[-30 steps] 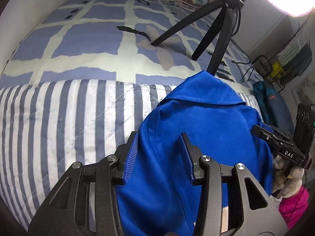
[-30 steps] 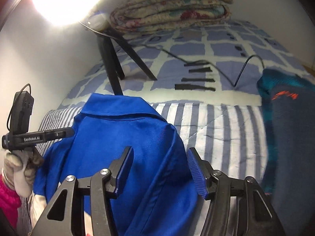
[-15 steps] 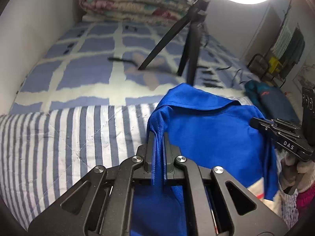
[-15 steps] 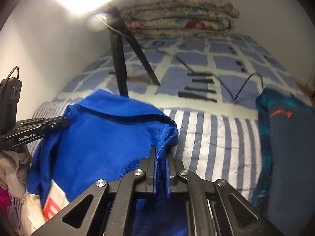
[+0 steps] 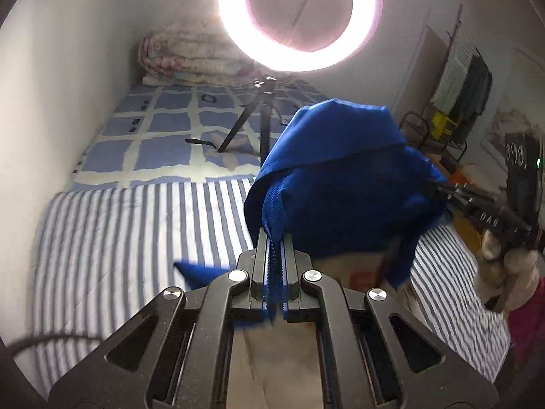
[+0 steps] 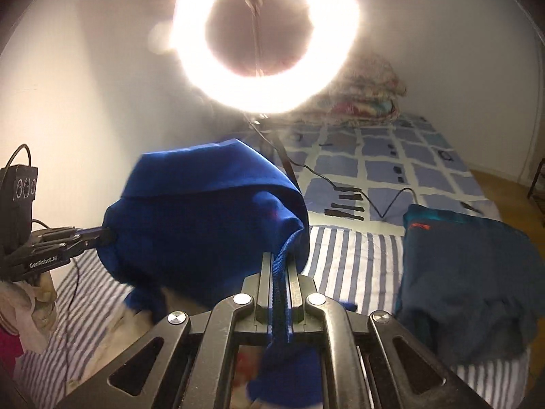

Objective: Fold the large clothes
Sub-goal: 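Lift the jacket by the collar and flip it over with both grippers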

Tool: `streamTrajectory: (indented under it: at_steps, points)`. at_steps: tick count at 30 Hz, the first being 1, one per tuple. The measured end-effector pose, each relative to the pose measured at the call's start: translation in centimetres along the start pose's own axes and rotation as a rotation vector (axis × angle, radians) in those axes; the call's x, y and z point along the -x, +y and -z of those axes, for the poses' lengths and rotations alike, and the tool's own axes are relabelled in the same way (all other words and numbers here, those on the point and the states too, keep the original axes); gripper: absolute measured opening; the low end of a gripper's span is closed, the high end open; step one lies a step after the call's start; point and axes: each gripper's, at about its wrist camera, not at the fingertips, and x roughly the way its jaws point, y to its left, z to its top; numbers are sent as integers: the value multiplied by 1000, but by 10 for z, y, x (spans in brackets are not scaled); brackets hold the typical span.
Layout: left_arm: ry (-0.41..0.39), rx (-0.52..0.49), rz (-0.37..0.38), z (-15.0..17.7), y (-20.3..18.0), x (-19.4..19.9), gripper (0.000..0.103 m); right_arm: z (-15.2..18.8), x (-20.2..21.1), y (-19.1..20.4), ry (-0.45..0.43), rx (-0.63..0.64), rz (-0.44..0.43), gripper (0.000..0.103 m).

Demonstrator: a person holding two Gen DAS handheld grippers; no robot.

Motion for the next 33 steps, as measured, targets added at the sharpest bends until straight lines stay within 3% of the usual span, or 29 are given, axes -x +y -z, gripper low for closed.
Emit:
streamTrajectory:
  at_steps: [3,8,13,23,26,29,33]
  points:
    - [1,-5,13,21,-17,44,2,16,51,18,-26,6,-18,2]
    - [14,-8,28,65,-42,107,2,59,116,44,2,16,-19,2]
    - [28,-16,34,109,-60,138,2,116,159,52,36,-26,-35,2]
    - [126,-12,-13,237,-77,157,2,225,182,85,175,44,-32,2]
    - [214,-52,-70,277,-83,143,5,254,181,91,223,86,-6,2]
    - [221,-108,-107,287,-91,146,6,274,180,98,270,121,16,4]
    - [242,-58,-92,285,-87,168,9,278,205,106,262,150,38,20]
